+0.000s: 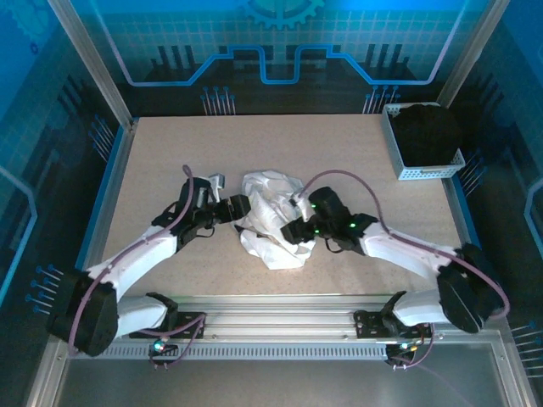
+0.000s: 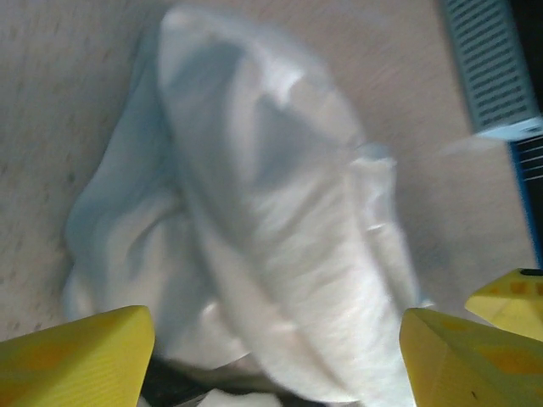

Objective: Fold the inside-out t-shirt

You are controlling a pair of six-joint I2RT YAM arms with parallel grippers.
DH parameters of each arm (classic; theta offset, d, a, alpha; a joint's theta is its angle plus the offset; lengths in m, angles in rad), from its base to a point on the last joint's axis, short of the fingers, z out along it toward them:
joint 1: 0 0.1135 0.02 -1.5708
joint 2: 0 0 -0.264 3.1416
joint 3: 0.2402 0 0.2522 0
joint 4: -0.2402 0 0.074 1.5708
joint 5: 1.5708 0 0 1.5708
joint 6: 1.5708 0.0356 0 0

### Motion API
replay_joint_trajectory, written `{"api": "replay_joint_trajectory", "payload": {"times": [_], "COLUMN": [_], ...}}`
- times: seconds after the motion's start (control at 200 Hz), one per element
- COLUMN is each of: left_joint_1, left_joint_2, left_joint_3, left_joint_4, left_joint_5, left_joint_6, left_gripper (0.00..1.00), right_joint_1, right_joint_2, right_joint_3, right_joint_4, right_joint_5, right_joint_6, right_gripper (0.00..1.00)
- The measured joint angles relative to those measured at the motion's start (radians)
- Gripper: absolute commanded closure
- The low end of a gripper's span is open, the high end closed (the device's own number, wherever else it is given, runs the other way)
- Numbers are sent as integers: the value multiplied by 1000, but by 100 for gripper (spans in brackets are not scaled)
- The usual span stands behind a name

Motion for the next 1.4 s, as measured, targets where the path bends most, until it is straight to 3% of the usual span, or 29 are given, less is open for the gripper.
{"api": "replay_joint_trajectory", "payload": {"times": [0.065,0.195,0.265,0.43,0.61,0.79,0.975,1.185,1.401], "left_joint_1": [0,0,0,0,0,0,0,0,0], "left_joint_2": [39,85,111,197,246,210,-35,-393,-489], "left_joint_3": [-14,-45,-51,-51,-51,-50,-55,-46,60], "left_joint_4": [-10,-24,-23,3,64,106,117,69,-61], "left_joint_5": [0,1,4,45,103,133,131,22,-64], "left_joint_6": [-14,-25,-31,-34,-36,-37,-35,20,70], "left_gripper": [23,27,32,57,100,100,100,100,100], "right_joint_1": [23,26,25,-15,-141,-257,-333,-465,-574], "right_joint_2": [83,209,227,165,-11,-156,-233,-324,-383], "right_joint_3": [42,122,141,147,147,147,169,232,335], "right_joint_4": [3,3,3,7,30,39,-44,-152,-258], "right_joint_5": [7,30,33,-24,-140,-214,-222,-220,-161], "right_joint_6": [-8,-20,-32,-19,20,47,2,-42,-47], "right_gripper": [34,72,83,100,100,100,100,100,100]}}
